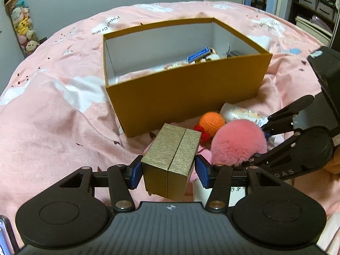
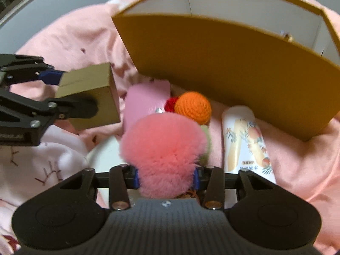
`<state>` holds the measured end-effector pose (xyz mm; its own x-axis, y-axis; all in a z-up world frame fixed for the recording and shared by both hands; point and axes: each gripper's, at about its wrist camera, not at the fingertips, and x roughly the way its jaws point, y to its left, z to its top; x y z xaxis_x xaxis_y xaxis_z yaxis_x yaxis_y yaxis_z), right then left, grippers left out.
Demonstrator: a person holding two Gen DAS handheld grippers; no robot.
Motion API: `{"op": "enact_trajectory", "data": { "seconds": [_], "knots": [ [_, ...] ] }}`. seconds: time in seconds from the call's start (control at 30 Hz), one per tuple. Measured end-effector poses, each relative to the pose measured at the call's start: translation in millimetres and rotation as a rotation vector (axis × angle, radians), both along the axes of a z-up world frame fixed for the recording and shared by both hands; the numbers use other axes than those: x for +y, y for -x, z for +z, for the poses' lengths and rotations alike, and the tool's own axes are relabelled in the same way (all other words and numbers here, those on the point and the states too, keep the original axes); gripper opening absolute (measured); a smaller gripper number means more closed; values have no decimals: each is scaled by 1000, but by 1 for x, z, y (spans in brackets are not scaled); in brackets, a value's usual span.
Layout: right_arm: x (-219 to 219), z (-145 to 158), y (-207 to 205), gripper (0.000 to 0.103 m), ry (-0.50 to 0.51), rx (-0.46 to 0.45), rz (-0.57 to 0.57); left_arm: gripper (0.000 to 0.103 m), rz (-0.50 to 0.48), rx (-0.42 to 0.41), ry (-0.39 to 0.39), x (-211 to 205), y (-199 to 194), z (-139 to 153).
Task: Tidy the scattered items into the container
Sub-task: 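Carry the gold box and pink pompom over the orange box and lower them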
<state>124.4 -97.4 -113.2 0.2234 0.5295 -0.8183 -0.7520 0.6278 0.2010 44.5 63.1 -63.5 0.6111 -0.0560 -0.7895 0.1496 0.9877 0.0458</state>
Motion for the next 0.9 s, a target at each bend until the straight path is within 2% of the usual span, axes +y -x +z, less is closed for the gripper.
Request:
{"op": "enact_trajectory", "data": {
  "seconds": [0.4, 0.63, 0.77, 0.9],
  "knots": [
    [-23, 68, -4, 46, -178, -113, -22, 60, -26, -97, 75, 2, -9, 46],
    [-31, 105, -24, 46, -233, -174, -27, 60, -48, -164, 43, 0, -24, 69],
    [-25, 114, -42, 46, -246, -213, -20, 60, -38, -201, -1, 6, -37, 81],
    [-7, 117, -68, 46, -276, -203, -6, 60, -31, -231, -35, 15, -56, 92]
  ]
}}
